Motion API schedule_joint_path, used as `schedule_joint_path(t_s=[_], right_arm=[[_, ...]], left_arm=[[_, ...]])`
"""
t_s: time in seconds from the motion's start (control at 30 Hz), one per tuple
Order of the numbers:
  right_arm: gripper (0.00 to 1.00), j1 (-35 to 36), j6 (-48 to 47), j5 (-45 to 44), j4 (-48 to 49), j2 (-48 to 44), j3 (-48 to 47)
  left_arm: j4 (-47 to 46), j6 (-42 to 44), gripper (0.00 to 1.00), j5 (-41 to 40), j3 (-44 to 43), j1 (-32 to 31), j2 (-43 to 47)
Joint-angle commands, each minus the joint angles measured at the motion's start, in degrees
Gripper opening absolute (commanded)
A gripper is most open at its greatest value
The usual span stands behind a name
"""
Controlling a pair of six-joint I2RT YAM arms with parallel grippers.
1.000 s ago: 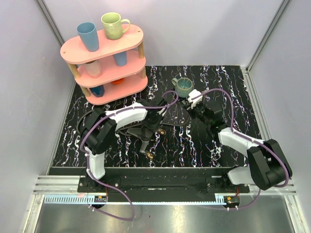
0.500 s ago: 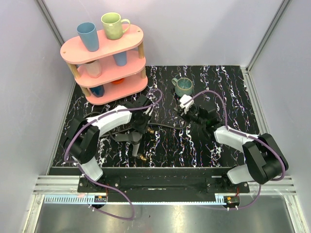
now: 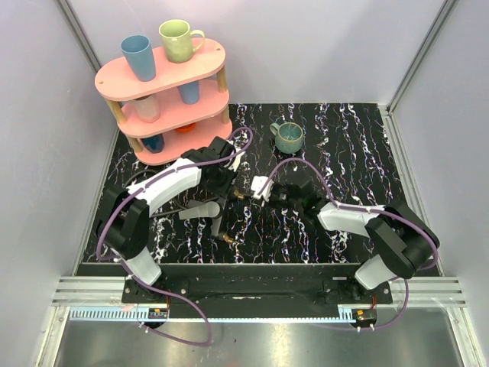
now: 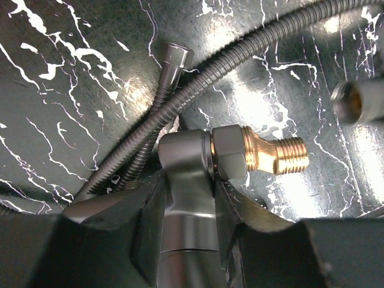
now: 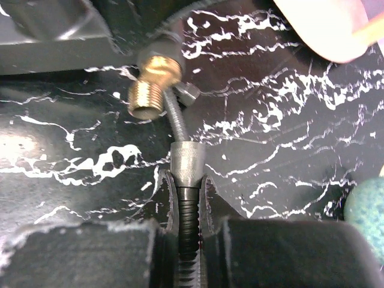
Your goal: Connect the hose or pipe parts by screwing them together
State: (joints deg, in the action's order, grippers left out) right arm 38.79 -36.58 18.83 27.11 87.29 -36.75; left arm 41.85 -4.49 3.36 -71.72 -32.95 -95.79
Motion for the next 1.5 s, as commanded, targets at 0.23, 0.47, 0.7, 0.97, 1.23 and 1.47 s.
schedule_joint_path(t_s=[0.23,0.47,0.7,0.97,1.23,1.47], right_arm=[[0.00,7.5,-10.4,-7.7,7.1,1.7,0.2],[0.00,9.3,-12.3,-9.1,4.7,1.7,-0.3],[0.00,9.7,-13.2,-7.8,0.8,0.7,-1.6],[0.00,10.5,-12.9,-9.0,3.1,2.4,-2.4],[0.00,10.5,-10.6,-9.8,6.3,3.2,-2.6],[0.00,10.5,-8.1,-10.8,8.6,3.5,-2.0]], left_arm=[[-2.6,0.6,0.00,3.0,0.4,0.2,2.7],[-2.2,1.0,0.00,3.2,0.4,0.5,2.6],[-2.2,0.6,0.00,3.6,0.3,0.5,2.2],[-2.2,0.4,0.00,4.5,0.3,0.5,1.7],[-1.5,0.4,0.00,3.5,0.2,0.5,1.1],[-1.2,0.3,0.00,3.4,-0.3,0.5,0.8]])
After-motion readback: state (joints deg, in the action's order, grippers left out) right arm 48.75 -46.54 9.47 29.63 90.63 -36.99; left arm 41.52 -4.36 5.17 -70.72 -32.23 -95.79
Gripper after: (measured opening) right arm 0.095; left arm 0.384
